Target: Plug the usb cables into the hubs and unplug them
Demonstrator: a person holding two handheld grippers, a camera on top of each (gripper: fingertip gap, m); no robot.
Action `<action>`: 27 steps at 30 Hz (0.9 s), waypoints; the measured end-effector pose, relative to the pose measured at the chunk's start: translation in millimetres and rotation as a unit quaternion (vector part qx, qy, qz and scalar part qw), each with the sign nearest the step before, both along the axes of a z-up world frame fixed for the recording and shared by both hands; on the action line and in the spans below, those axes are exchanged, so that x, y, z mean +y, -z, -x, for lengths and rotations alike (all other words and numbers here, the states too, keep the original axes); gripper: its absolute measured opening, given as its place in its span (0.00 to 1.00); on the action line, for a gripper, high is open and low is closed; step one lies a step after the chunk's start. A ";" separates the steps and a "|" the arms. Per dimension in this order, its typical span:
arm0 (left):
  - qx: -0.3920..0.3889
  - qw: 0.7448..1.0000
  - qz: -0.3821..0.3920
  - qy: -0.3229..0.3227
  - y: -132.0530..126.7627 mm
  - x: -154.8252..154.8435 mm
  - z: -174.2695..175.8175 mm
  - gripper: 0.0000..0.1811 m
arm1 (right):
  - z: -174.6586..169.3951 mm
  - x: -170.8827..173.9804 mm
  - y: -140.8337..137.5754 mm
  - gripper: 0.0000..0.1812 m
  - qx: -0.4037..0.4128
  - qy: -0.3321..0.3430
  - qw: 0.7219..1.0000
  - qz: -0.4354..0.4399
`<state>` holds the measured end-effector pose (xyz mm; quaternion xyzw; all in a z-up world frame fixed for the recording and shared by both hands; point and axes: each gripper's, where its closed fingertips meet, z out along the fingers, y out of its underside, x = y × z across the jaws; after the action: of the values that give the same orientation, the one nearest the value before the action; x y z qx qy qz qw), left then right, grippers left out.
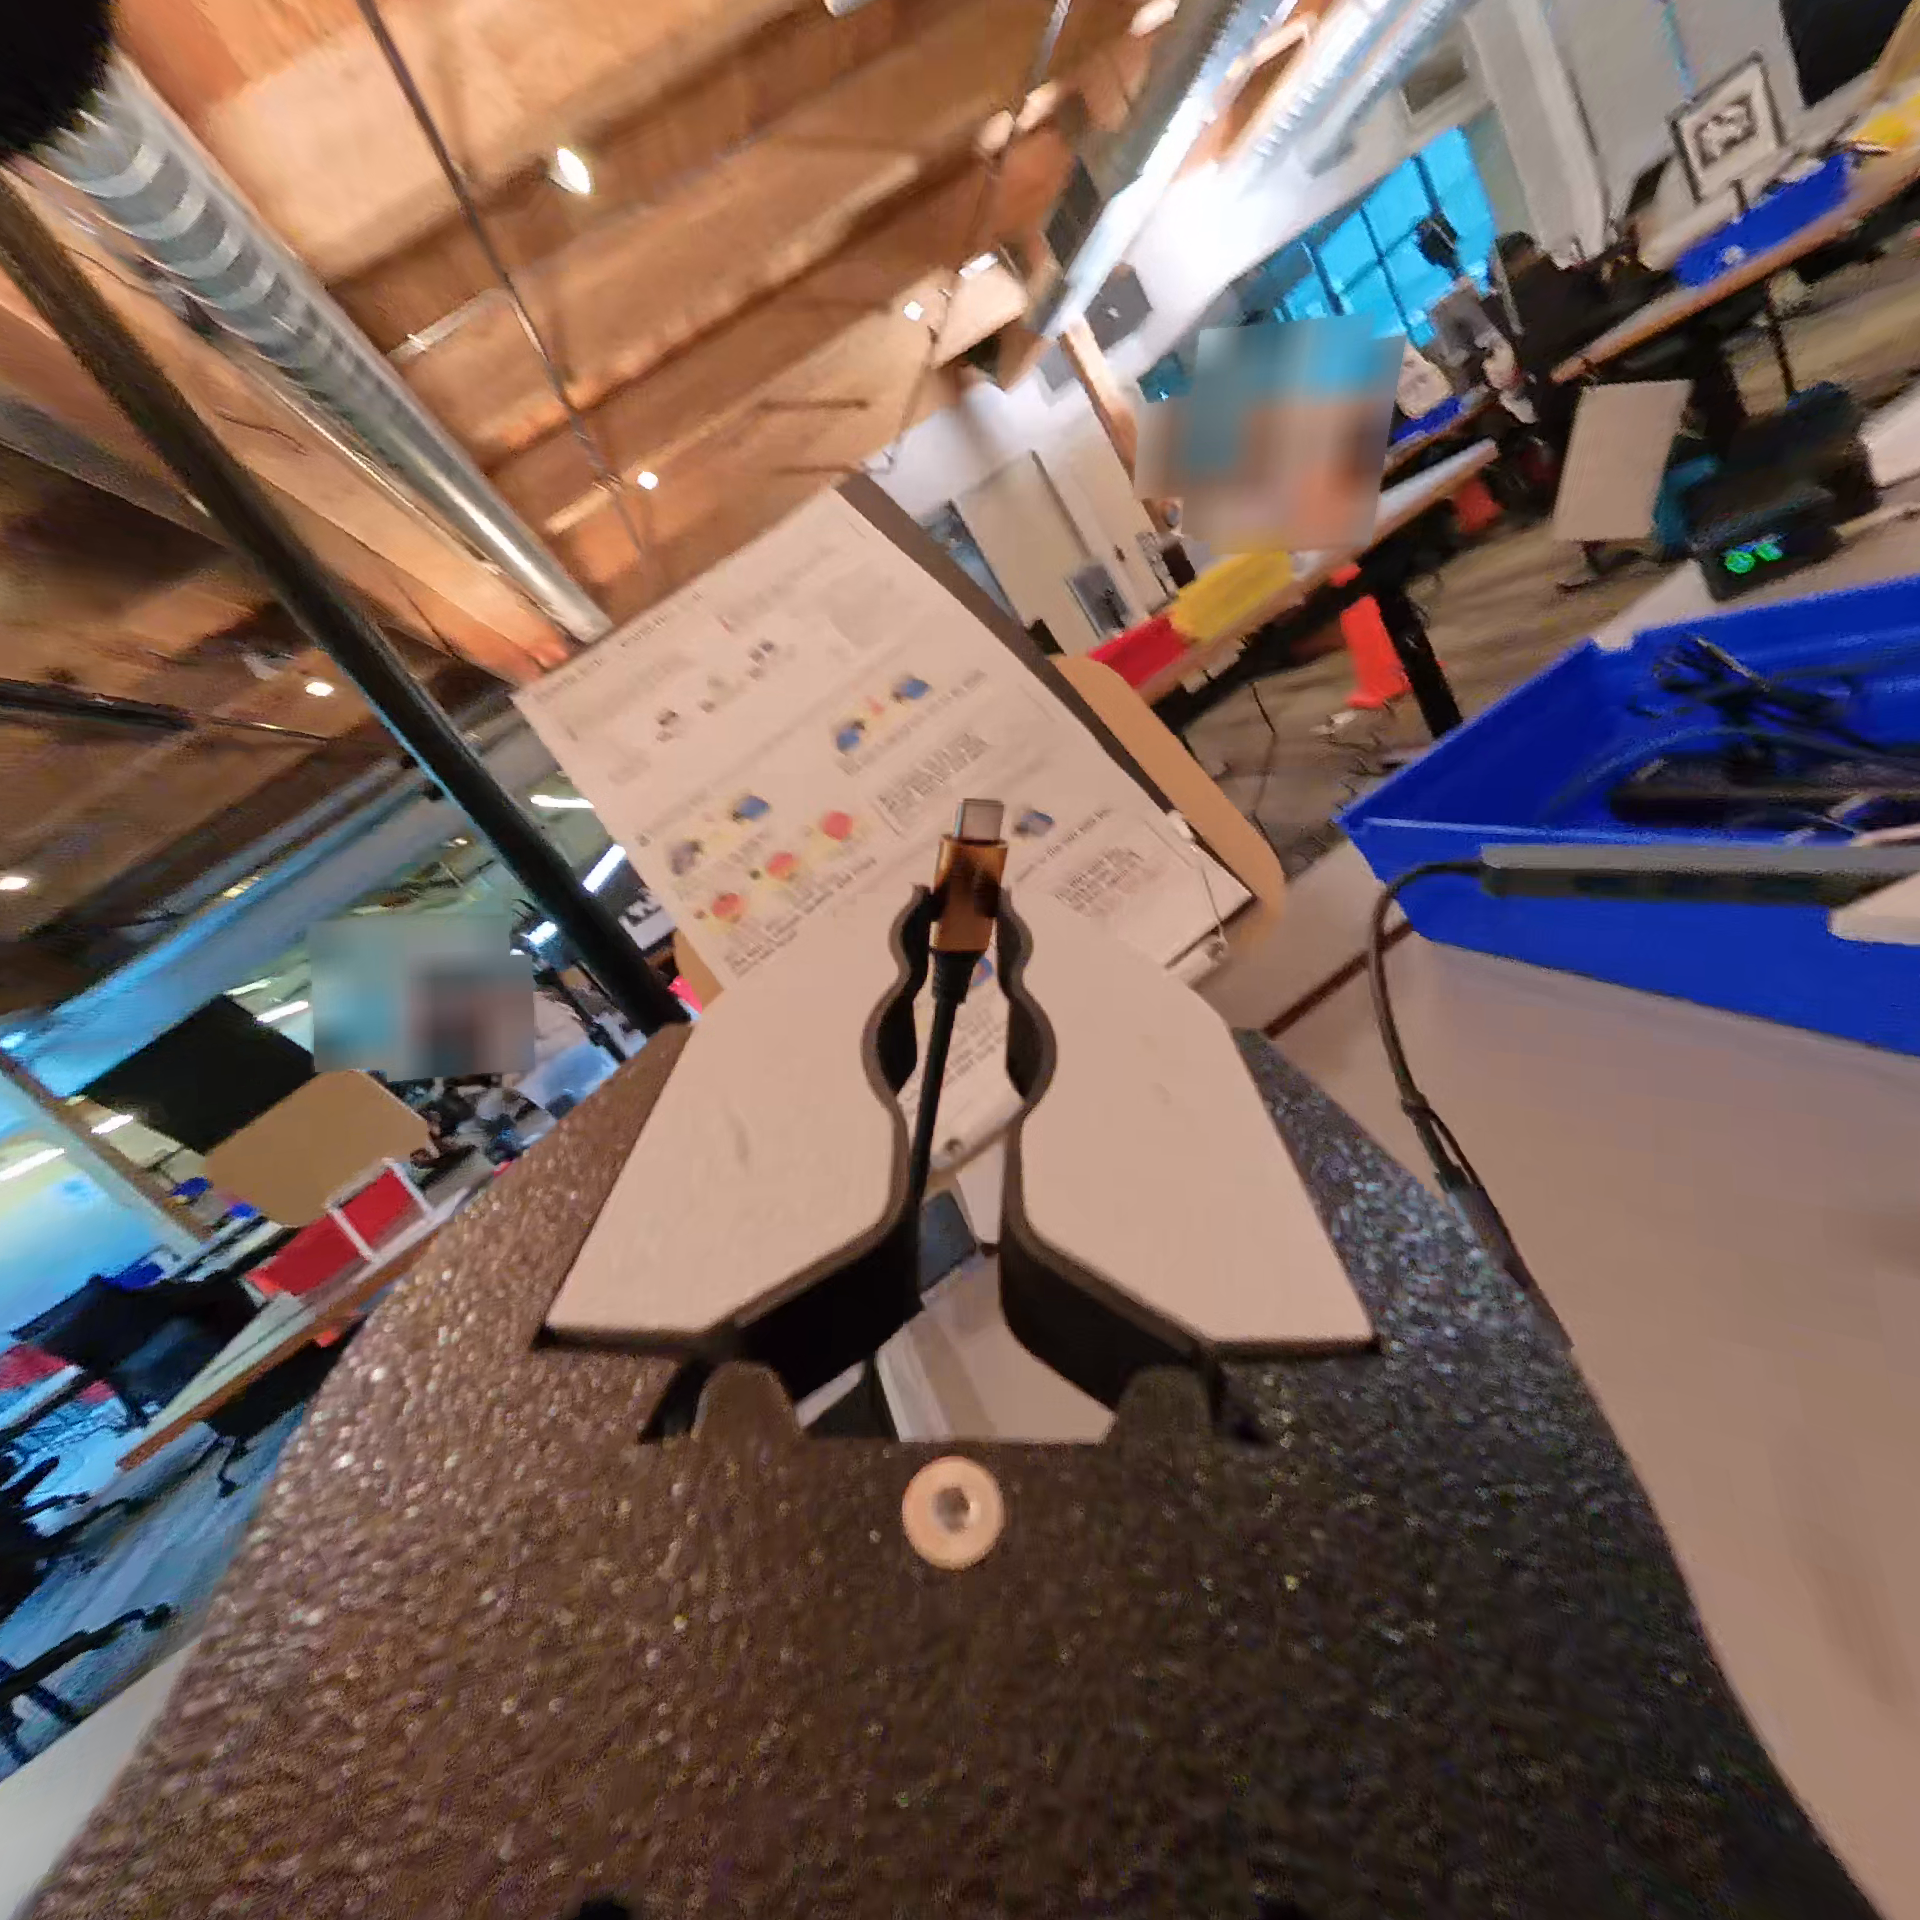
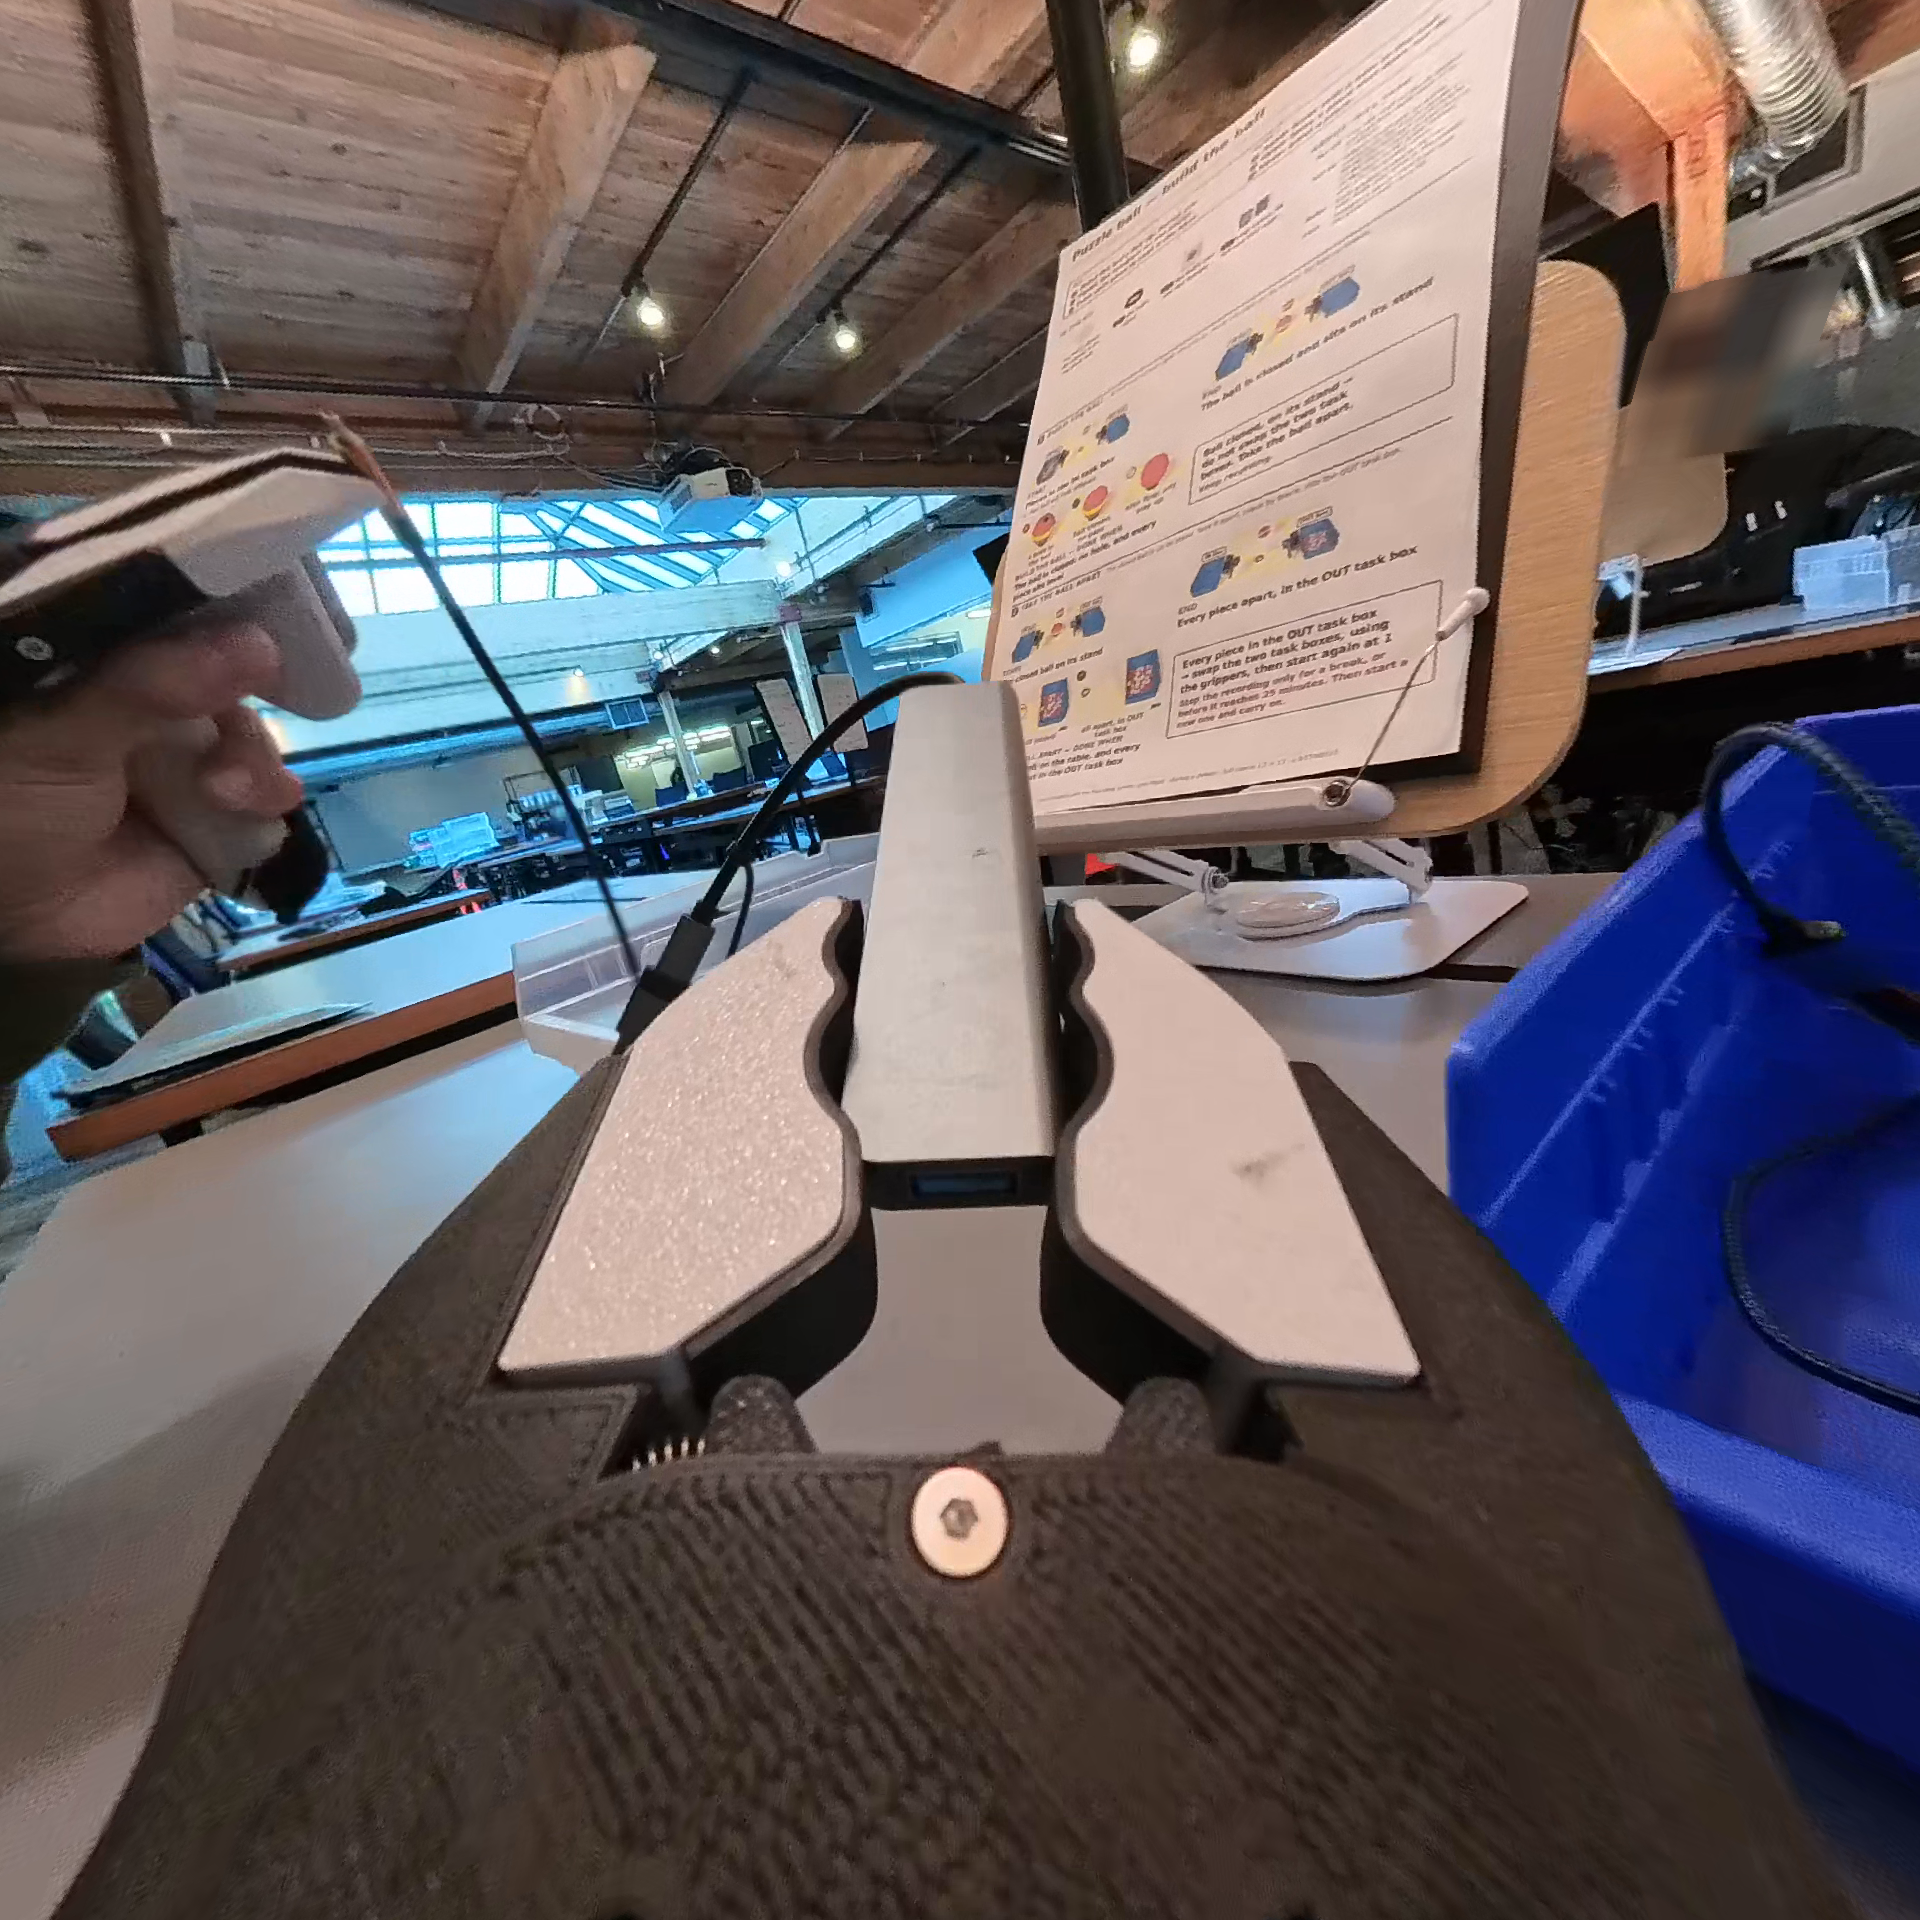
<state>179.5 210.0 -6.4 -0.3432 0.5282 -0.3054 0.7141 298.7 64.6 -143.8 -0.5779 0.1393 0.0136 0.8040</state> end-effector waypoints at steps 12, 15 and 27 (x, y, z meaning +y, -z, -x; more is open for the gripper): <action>0.273 0.943 -0.015 0.189 190.7 -74.6 91.2 0.05 | -6.8 -2.1 -1.2 0.20 0.009 -0.003 1.000 -0.005; 0.413 0.867 0.005 0.278 227.8 -99.5 119.3 0.18 | -3.2 1.2 1.5 0.20 -0.004 -0.004 1.000 0.008; 0.515 0.828 0.056 0.214 230.4 -72.1 28.2 0.21 | 9.1 8.5 6.8 0.20 -0.053 -0.003 0.997 0.047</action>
<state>151.3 137.9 -236.9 -0.3686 0.8616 -0.2584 0.2346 289.6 73.1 -150.6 -0.6158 0.0947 -0.0211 0.7819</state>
